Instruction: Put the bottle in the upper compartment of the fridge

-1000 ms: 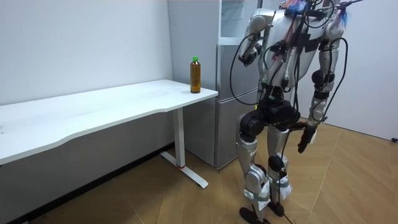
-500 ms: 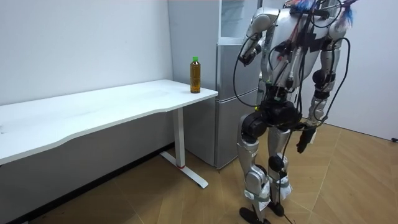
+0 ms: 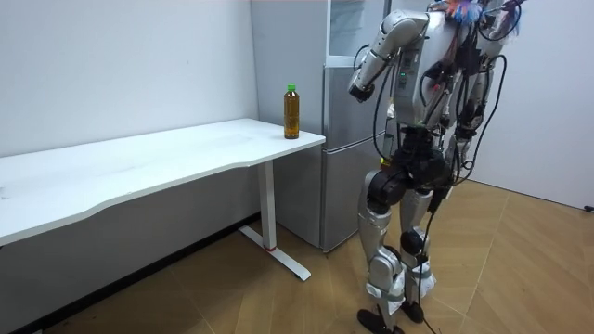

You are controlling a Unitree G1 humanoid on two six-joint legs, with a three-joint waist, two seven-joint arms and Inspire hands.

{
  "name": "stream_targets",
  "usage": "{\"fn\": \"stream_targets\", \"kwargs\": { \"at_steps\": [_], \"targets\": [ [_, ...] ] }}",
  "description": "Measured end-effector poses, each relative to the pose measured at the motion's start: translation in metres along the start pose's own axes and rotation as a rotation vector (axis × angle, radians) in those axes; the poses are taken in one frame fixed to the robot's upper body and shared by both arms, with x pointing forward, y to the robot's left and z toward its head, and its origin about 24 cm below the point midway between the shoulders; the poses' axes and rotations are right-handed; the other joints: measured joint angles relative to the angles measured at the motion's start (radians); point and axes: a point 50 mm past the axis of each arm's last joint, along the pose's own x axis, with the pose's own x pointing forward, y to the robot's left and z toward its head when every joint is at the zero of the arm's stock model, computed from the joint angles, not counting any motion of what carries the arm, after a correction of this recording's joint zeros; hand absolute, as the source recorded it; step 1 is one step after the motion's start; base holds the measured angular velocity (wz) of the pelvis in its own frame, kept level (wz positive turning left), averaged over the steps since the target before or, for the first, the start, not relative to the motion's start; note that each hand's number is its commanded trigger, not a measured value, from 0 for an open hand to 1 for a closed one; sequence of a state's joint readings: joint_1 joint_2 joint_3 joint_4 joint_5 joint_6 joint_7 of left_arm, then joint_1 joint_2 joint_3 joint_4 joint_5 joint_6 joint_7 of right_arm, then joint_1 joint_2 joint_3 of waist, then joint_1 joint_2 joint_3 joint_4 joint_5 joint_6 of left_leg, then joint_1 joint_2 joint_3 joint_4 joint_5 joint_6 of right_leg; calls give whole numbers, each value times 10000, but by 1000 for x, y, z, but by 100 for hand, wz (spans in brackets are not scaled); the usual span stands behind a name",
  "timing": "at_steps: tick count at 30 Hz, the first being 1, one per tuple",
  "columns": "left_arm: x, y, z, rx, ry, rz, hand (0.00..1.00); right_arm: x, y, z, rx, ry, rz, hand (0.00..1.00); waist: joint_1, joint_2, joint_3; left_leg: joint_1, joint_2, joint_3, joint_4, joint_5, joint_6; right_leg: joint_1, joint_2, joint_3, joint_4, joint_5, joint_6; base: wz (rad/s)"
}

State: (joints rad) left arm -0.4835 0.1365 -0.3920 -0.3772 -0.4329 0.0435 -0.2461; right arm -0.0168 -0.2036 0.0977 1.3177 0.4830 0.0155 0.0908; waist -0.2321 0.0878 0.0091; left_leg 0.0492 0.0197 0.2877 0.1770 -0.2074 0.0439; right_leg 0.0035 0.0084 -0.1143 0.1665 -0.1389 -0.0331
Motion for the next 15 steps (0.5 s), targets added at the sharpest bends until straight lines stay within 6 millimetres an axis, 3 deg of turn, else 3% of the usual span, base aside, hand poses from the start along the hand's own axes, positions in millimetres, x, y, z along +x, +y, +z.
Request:
{"fn": "stream_targets", "kwargs": {
  "at_steps": [3, 10, 12, 15],
  "targets": [
    [-9, 5, 1, 127, 37, 478, 0, 0, 4, -1, 7, -34, 90, 0, 425, -73, -4, -2, 9, -19, 57, 17, -24, -5, -26, -140, 26, -40, -25, 14],
    [-29, 15, 9, 531, -117, 1612, 0, 1, 10, -5, -212, 20, 378, 0, 928, -218, -48, 30, -7, -305, 137, 27, -41, 152, -92, -489, 27, -145, -63, 14],
    [-37, 19, 12, 1220, 11, 2022, 0, 1, 14, -10, -295, 159, 471, 0, 1058, -397, -91, 25, -12, -478, 140, 62, -75, 206, -90, -563, 29, -162, -92, 16],
    [-47, 30, 15, 1609, 54, 2805, 0, 0, 14, -18, -316, 155, 567, 0, 1306, -530, -83, 88, -8, -557, 143, 82, -96, 334, -80, -660, -17, -169, -109, 12]
  ]
}}
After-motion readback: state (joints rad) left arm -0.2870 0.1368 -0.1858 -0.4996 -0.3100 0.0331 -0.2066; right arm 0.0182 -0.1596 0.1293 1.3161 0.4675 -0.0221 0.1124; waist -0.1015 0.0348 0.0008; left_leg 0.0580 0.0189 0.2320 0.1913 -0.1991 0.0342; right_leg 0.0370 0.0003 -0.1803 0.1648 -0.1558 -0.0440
